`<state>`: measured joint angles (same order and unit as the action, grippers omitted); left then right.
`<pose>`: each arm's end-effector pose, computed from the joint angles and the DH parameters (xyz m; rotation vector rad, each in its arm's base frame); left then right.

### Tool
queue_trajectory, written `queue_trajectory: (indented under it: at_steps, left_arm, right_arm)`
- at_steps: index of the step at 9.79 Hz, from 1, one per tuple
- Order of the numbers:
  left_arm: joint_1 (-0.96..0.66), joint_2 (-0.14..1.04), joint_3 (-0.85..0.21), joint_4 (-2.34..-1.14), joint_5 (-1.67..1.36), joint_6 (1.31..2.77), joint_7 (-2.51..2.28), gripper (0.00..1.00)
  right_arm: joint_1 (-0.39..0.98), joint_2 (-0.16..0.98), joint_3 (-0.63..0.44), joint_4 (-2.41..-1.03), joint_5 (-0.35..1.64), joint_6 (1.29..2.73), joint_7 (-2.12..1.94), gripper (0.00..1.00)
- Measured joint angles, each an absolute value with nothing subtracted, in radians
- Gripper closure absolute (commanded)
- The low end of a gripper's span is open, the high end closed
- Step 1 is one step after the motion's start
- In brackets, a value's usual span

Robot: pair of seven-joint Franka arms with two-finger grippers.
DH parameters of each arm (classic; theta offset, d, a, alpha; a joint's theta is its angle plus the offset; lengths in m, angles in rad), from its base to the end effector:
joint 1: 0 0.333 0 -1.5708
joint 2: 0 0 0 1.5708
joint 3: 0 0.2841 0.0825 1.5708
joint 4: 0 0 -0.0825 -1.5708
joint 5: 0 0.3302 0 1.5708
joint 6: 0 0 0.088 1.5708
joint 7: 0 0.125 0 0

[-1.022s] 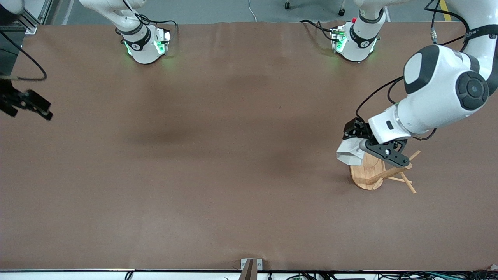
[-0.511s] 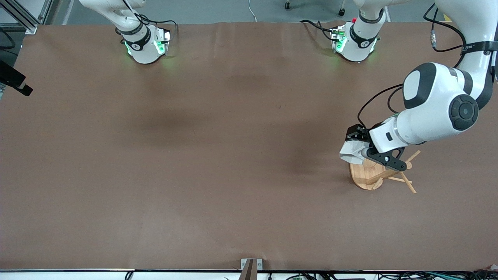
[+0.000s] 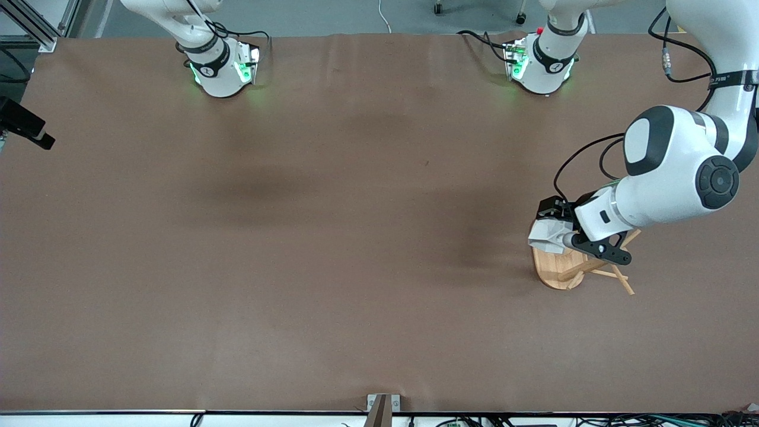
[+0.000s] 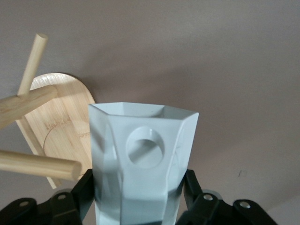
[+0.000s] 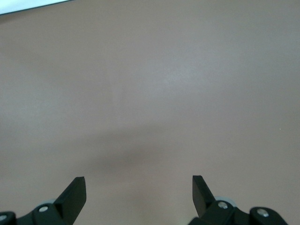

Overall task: Hang cup on rack
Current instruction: 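Lower the cup's handle onto a rack peg with the left gripper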

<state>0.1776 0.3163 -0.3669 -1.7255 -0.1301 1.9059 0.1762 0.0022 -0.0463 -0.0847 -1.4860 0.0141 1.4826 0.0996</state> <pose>0.5587 -0.1041 0.3782 2.8708 -0.4414 -0.1728 0.4776 -0.0387 0.6244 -3.1099 0.2815 -0.0665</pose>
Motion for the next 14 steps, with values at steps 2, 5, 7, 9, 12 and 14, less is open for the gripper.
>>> queue_trajectory:
  at_steps: [2,5,7,9,12,14]
  left_arm:
    - [0.178,0.319,-0.364,-1.712,-0.128,1.91,0.177,0.99]
    - [0.193,0.325,-0.358,-1.69,-0.103,1.911,0.206,0.99]
    - [0.198,0.342,-0.356,-1.682,-0.103,1.911,0.21,0.99]
    - [0.201,0.357,-0.352,-1.678,-0.103,1.915,0.21,0.98]
    - [0.211,0.36,-0.347,-1.676,-0.103,1.917,0.21,0.9]
    - [0.212,0.363,-0.346,-1.676,-0.103,1.917,0.21,0.35]
  right_arm:
    - [0.002,-0.046,-0.084,-1.486,0.014,1.476,0.095,0.0]
    - [0.002,-0.042,-0.085,-1.486,0.014,1.475,0.094,0.0]
    - [0.002,-0.042,-0.084,-1.486,0.014,1.475,0.094,0.0]
    - [0.002,-0.042,-0.084,-1.486,0.014,1.475,0.094,0.0]
    - [0.002,-0.041,-0.085,-1.486,0.014,1.475,0.094,0.0]
    - [0.002,-0.041,-0.085,-1.486,0.014,1.475,0.094,0.0]
